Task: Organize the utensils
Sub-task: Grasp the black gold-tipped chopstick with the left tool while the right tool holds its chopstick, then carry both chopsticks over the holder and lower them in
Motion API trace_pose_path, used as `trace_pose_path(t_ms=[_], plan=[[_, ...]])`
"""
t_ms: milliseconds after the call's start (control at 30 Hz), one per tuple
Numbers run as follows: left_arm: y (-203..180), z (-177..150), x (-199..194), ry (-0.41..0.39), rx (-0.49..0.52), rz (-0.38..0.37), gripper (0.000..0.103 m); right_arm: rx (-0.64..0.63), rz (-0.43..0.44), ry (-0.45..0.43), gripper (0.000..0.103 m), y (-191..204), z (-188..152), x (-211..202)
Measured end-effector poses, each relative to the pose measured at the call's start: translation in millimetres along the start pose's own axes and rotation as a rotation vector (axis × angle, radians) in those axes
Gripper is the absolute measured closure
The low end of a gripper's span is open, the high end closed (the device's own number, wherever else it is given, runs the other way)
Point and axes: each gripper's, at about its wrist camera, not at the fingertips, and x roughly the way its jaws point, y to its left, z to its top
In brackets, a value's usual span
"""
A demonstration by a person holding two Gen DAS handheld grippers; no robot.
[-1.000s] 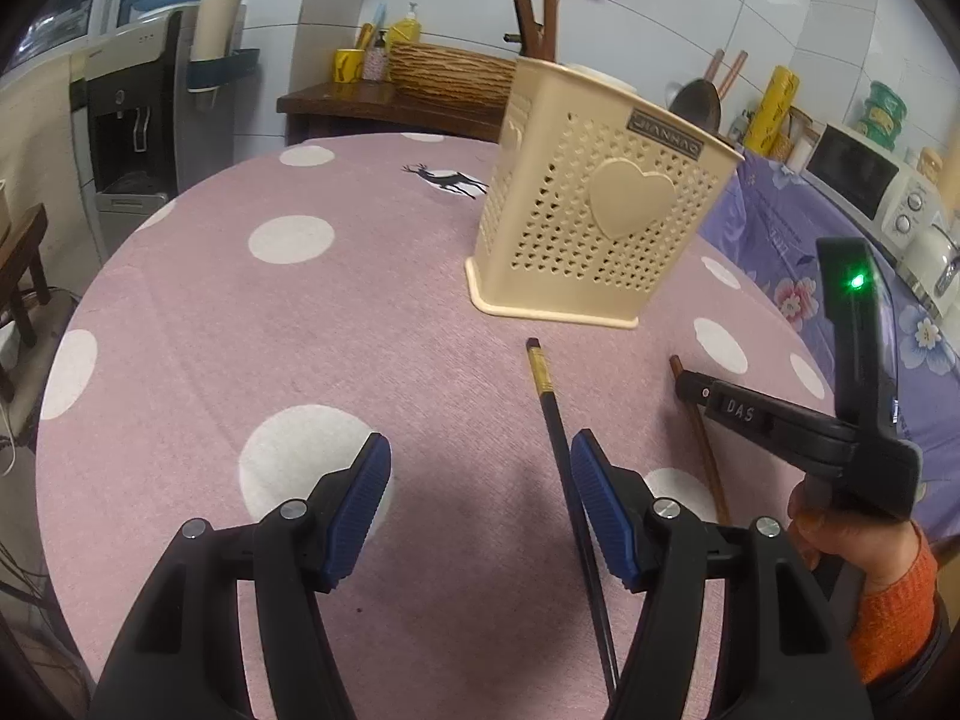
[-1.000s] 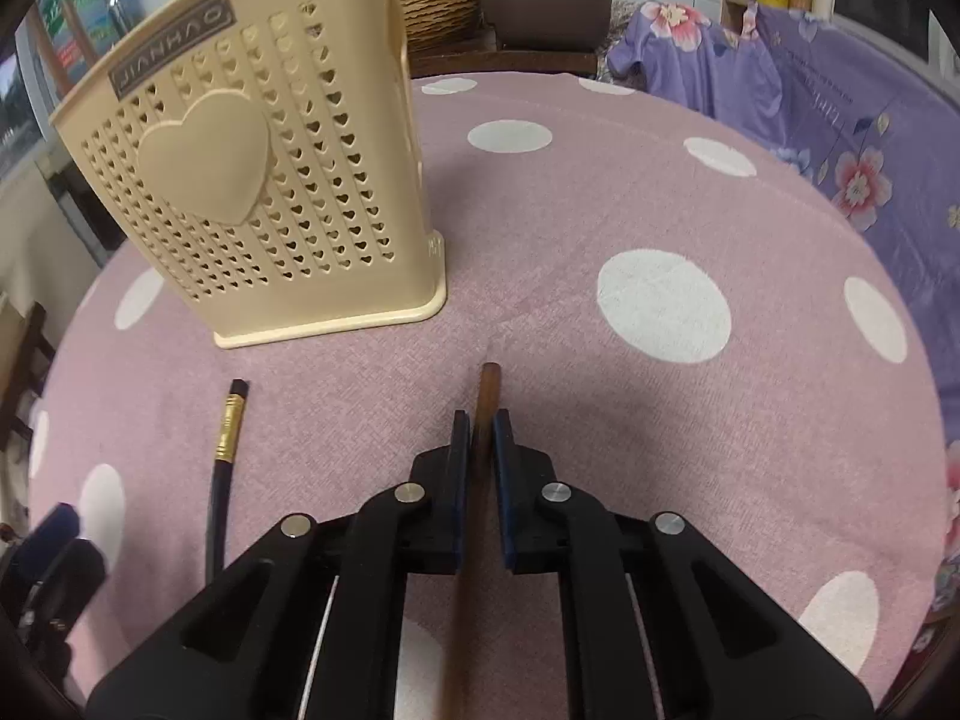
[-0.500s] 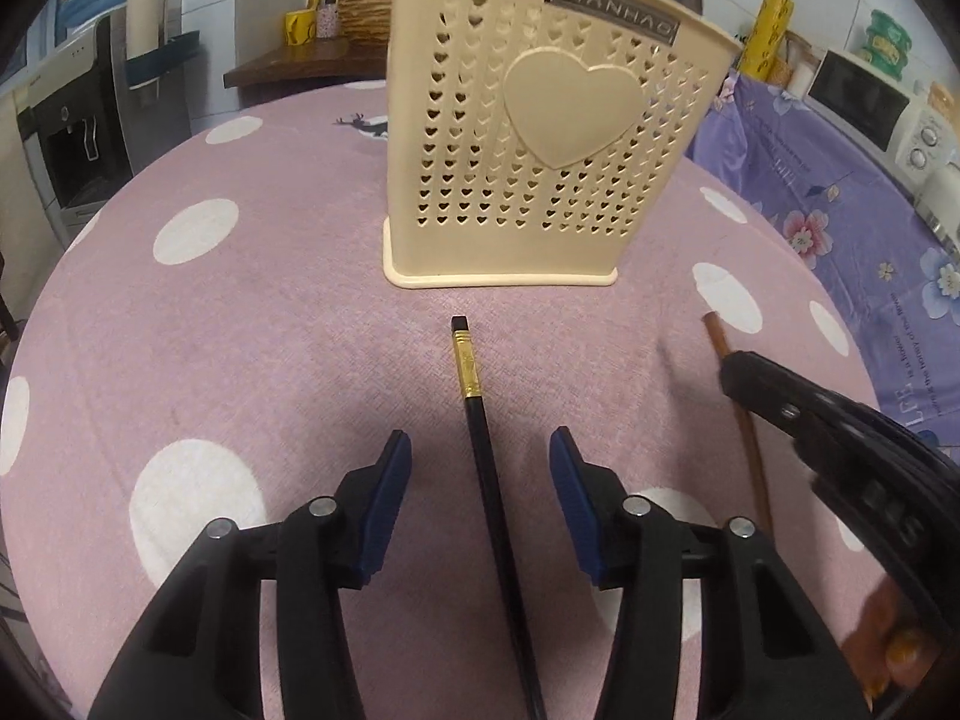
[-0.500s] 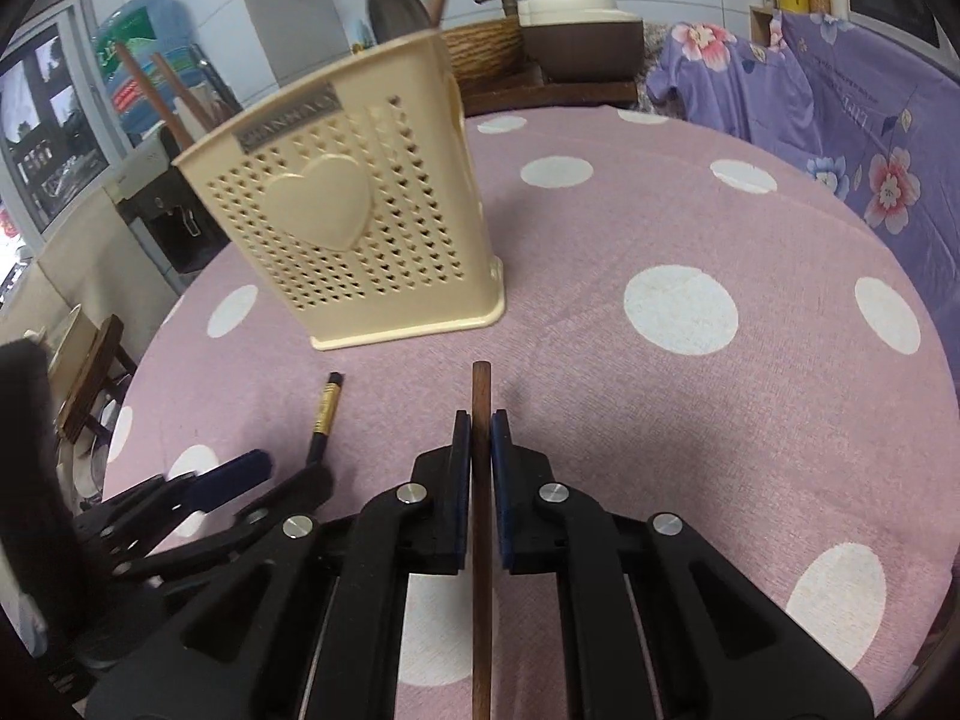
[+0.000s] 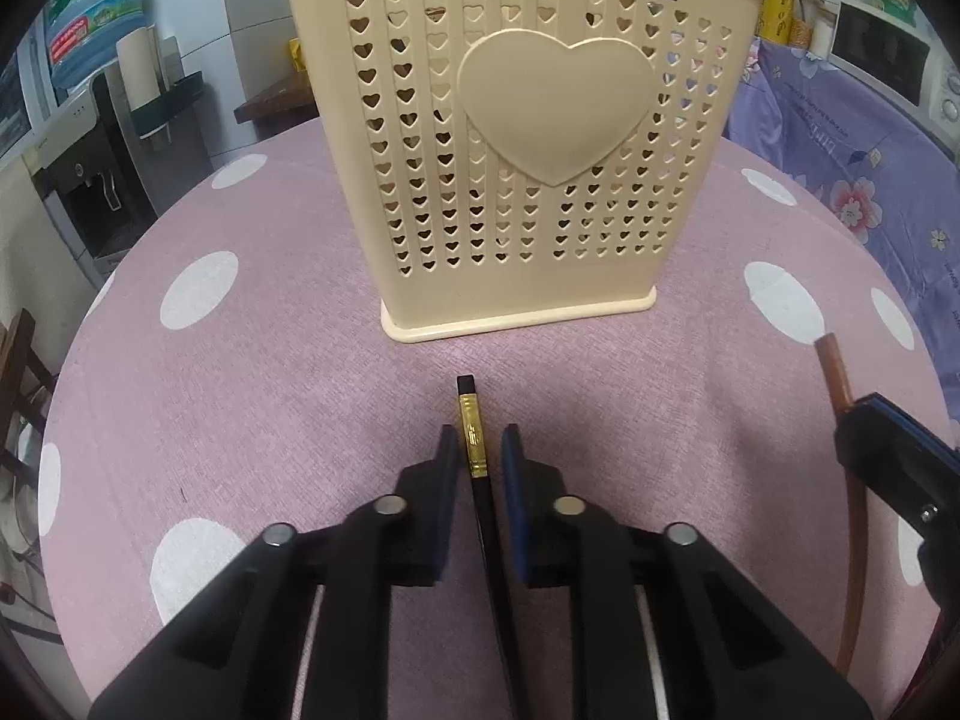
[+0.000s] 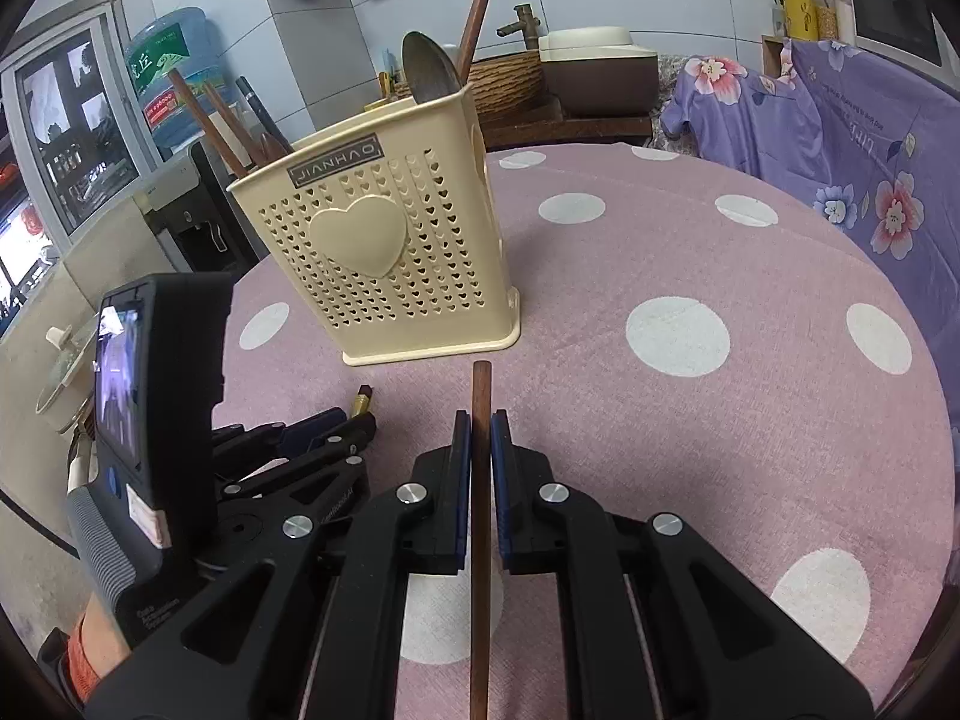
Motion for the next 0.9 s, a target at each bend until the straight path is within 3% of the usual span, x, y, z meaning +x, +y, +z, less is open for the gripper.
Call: trace_pose_path(t_ms=[333, 600, 767, 900], plan=[[-5, 4, 1, 0.009, -0.007, 0.009, 0.095, 0.000, -0.015, -0.026, 0.095, -3, 1, -6], [3, 5, 0, 0.003, -0.043, -0.040, 0.095, -0.004, -0.015, -0.025, 0.095, -2, -3, -6], [14, 0, -26, -0.067, -0.079, -0.105, 0.095, -0.008, 0.015, -0.060, 0.095, 0, -3, -14], [31, -2, -63, -0.168, -0.131, -0.212, 0.095, -0.021, 0.064, -0.100, 0.095, 5, 3, -27]])
